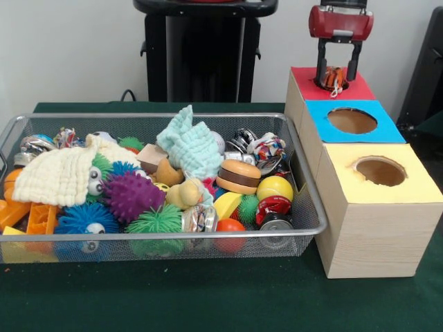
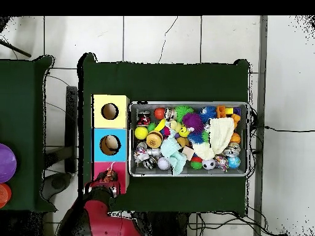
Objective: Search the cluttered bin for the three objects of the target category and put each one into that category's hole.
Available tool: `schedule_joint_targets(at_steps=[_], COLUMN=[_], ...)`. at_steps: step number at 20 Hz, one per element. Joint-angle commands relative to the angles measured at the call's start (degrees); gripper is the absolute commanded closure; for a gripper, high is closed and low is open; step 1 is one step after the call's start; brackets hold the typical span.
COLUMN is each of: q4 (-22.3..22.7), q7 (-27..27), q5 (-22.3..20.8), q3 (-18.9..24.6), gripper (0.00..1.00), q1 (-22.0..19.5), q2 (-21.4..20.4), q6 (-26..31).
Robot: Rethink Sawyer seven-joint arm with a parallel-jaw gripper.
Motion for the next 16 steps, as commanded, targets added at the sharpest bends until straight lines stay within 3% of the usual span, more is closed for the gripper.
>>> schedule_joint_targets(at_steps=[1, 8, 16], q4=[-1.7, -2.7, -2.2], q7=[11.8, 11.9, 12.9], q5=[5.5, 5.4, 4.2], q3=[-2.9, -4.1, -2.3], gripper=[0.00, 0.00, 0.00], q1=[2.1, 2.9, 1.4], q2=[-4.8, -5.3, -4.6], q6=[10.9, 13.2, 11.1])
